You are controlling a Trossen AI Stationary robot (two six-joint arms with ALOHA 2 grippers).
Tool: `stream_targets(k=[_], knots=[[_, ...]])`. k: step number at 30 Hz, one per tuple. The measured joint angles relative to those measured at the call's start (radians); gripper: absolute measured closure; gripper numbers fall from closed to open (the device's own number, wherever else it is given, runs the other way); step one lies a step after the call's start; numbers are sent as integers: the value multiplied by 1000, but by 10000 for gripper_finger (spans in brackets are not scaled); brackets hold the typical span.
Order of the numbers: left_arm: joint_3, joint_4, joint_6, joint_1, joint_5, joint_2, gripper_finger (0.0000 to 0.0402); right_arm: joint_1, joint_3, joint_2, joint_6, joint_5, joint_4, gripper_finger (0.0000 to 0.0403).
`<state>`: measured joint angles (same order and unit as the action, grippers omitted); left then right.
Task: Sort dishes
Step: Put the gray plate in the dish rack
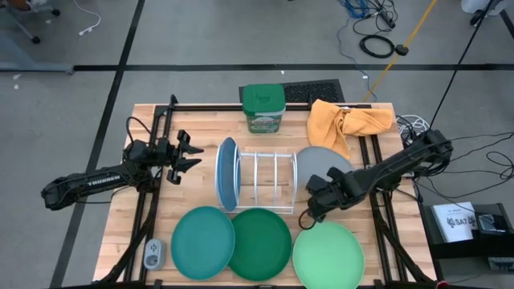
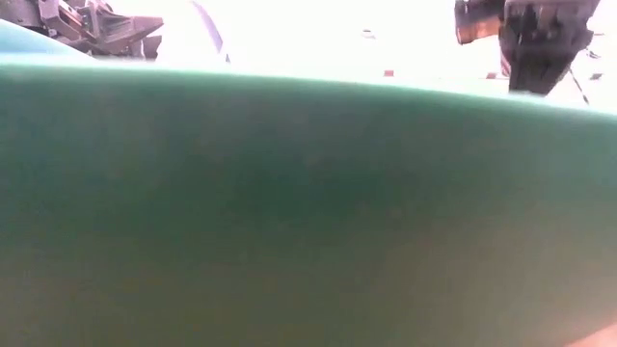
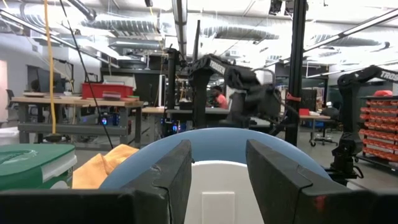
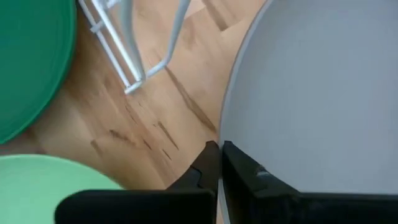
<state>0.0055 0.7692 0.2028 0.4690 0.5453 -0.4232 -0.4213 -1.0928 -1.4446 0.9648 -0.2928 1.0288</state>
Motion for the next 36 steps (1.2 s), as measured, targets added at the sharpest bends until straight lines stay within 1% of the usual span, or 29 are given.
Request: stream_targets(k=[5, 9, 12, 17, 22, 27, 32, 36], knots=[[0, 0, 0, 0, 0, 0, 248, 0, -135, 44, 28, -87, 91, 403], [0, 0, 0, 0, 0, 0, 248, -4, -229, 77, 46, -187, 130, 403], [0, 0, 0, 0, 0, 0, 248, -13, -270, 106, 45, -259, 134, 403], [0, 0, 0, 0, 0, 0, 248, -20, -302, 144, 47, -338, 114, 403], [0, 0, 0, 0, 0, 0, 248, -26, -303, 168, 14, -418, -4, 403], [0, 0, 0, 0, 0, 0, 248, -28, -303, 194, -113, -508, -163, 403], [0, 0, 0, 0, 0, 0, 248, -28, -303, 213, -335, -603, -410, 402], [0, 0, 0, 0, 0, 0, 248, -28, -303, 191, -550, -609, -648, 402]])
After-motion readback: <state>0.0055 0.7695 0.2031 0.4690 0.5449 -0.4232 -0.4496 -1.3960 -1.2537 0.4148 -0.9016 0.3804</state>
